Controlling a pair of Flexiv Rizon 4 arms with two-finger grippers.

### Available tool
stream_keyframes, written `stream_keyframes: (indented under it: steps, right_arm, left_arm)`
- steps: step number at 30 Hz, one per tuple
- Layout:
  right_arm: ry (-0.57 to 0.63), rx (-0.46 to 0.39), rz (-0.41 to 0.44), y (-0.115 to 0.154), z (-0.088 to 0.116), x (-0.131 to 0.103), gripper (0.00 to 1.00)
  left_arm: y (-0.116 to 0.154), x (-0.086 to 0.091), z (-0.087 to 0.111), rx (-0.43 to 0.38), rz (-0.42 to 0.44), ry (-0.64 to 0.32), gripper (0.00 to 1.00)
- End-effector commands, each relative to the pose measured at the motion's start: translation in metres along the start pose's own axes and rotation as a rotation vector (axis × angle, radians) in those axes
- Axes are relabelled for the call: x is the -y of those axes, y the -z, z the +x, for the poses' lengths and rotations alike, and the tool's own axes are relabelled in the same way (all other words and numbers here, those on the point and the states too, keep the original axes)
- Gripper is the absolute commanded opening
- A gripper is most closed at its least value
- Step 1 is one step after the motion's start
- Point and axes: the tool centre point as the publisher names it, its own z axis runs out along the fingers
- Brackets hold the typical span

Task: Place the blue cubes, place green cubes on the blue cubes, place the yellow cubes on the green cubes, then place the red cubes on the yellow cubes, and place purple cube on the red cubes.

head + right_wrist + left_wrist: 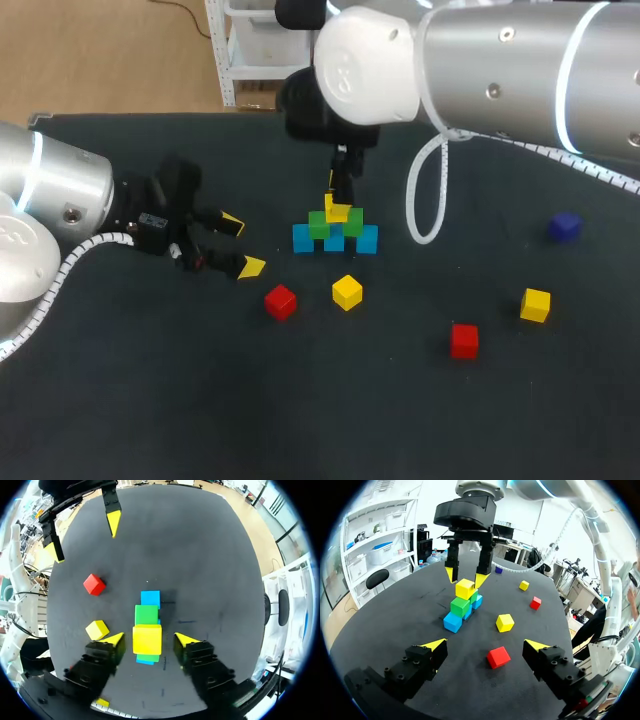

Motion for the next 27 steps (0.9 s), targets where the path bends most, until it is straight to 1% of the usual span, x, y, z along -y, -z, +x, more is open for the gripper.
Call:
stream_keyframes:
  steps: [1,5,11,20,24,27]
  right_arm:
    - [-0.003,0.016,0.029,0.012,0.006,-0.01,1.0]
    - [-0.017,0.03,0.061,0.025,0.016,-0.02,1.0]
    - [-0.076,0.049,0.094,0.04,0.046,-0.038,1.0]
    - [-0.162,0.065,0.098,0.038,0.093,-0.066,1.0]
    - [-0.192,0.09,0.106,0.037,0.118,-0.081,1.0]
    - [-0.208,0.089,0.108,0.035,0.135,-0.091,1.0]
  left_arm:
    - [0.0,0.0,0.002,0.008,-0.001,-0.003,1.0]
    - [0.0,0.0,0.002,0.008,-0.001,-0.003,1.0]
    - [0.0,0.0,0.002,0.008,-0.001,-0.003,1.0]
    - [0.0,0.0,0.002,0.008,-0.001,-0.003,1.0]
    - [0.0,0.0,0.002,0.008,-0.001,-0.003,1.0]
    - [0.0,0.0,0.002,0.008,-0.001,-0.003,1.0]
